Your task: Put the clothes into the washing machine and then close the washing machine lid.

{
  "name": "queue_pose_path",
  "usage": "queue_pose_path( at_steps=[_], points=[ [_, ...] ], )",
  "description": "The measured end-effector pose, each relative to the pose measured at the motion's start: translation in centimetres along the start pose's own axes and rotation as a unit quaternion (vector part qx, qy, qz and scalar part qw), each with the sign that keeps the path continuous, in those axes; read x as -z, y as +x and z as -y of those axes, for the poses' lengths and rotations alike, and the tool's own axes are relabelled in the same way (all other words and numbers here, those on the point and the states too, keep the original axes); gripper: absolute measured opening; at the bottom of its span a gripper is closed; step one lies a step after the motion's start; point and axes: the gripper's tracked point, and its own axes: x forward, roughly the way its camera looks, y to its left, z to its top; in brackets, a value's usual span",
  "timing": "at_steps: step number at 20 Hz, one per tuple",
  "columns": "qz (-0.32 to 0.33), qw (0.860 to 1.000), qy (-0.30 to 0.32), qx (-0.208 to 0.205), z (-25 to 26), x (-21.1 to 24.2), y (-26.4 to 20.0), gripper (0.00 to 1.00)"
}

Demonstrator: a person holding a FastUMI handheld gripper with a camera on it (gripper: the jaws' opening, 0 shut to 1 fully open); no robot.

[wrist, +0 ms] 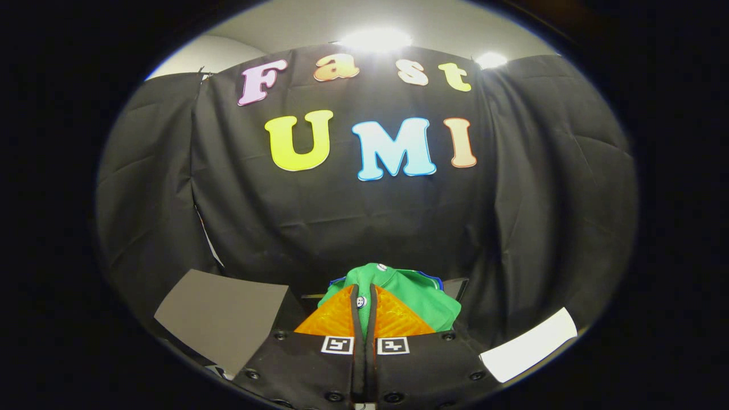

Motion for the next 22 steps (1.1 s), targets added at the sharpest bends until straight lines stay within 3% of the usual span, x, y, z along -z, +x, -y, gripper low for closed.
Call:
queue_pose_path(
  at_steps=[14, 22],
  points=[
    [-0.107, 0.994, -0.009, -0.019, 0.3, 12.3, 9.0, 0.01],
    [-0.167, 0.986, 0.004, -0.009, 2.8, 19.5, 13.6, 0.01]
  ],
)
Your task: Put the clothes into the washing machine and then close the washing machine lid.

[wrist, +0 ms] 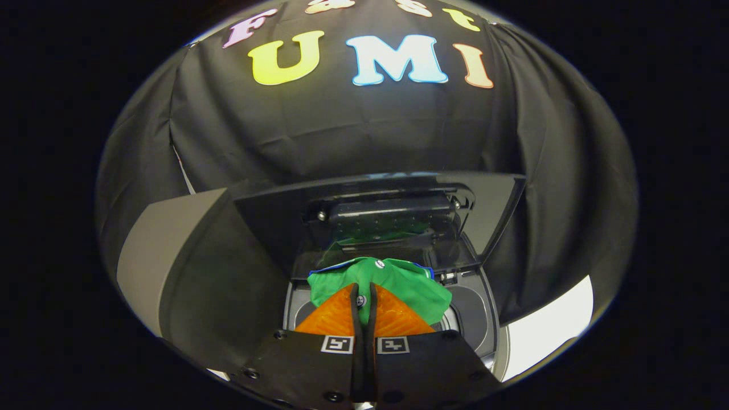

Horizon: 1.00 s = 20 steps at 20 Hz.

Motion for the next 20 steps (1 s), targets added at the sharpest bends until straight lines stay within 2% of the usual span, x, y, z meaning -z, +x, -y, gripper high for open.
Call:
queue_pose_path(
  at_steps=[7, 20],
  points=[
    [-0.042, 0.999, 0.026, 0.015, 2.6, 4.9, 4.7, 0.01],
    [-0.12, 0.991, 0.029, 0.048, 3.2, 12.1, 11.0, 0.01]
  ],
)
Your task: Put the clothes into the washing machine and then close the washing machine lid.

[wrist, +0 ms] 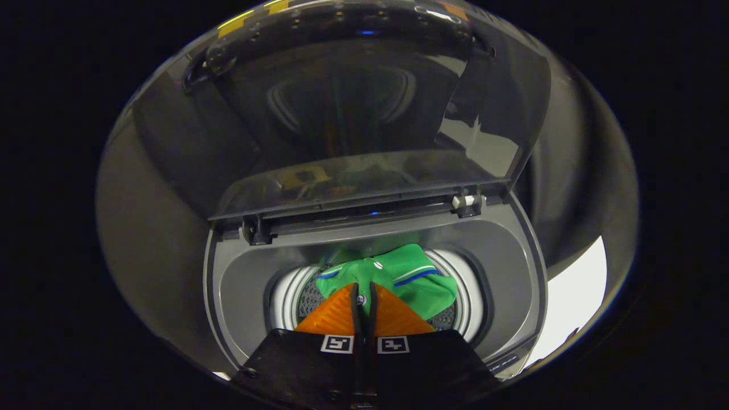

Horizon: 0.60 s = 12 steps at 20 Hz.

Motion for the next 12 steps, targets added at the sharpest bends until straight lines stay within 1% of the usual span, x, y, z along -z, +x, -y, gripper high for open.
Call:
queue_pose_path(
  at_steps=[3, 4, 6, 7, 8, 9, 12],
  points=[
    [-0.013, 1.0, 0.014, -0.006, -0.2, 0.5, 0.9, 0.01],
    [-0.021, 0.999, 0.023, -0.014, -0.5, 0.6, 1.5, 0.02],
    [-0.026, 0.998, 0.042, -0.03, -1.2, 0.5, 0.9, 0.39],
    [-0.021, 0.999, 0.043, -0.022, -0.5, 0.4, 1.5, 0.58],
    [-0.019, 0.999, 0.046, -0.017, -0.2, 0.1, 0.8, 0.77],
    [-0.019, 0.998, 0.05, -0.021, -0.4, 0.1, 0.9, 0.96],
    [-0.017, 0.998, 0.055, -0.023, -0.3, -0.1, 0.2, 0.98]
  ],
)
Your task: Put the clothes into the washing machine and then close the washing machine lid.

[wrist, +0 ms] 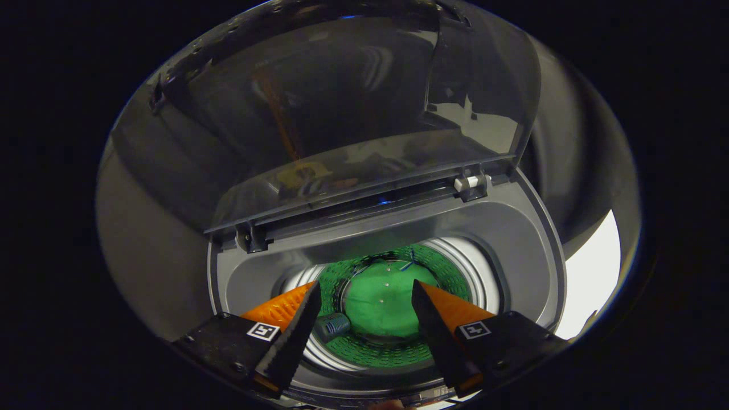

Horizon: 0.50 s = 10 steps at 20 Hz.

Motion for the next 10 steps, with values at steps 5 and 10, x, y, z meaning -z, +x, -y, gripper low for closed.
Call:
queue_pose_path(
  at_steps=[5, 10],
  points=[
    [0.02, 1.0, -0.016, -0.01, -0.1, -0.7, -2.7, 0.98],
    [0.057, 0.997, -0.051, -0.009, 0.4, -3.0, -7.0, 0.98]
  ],
)
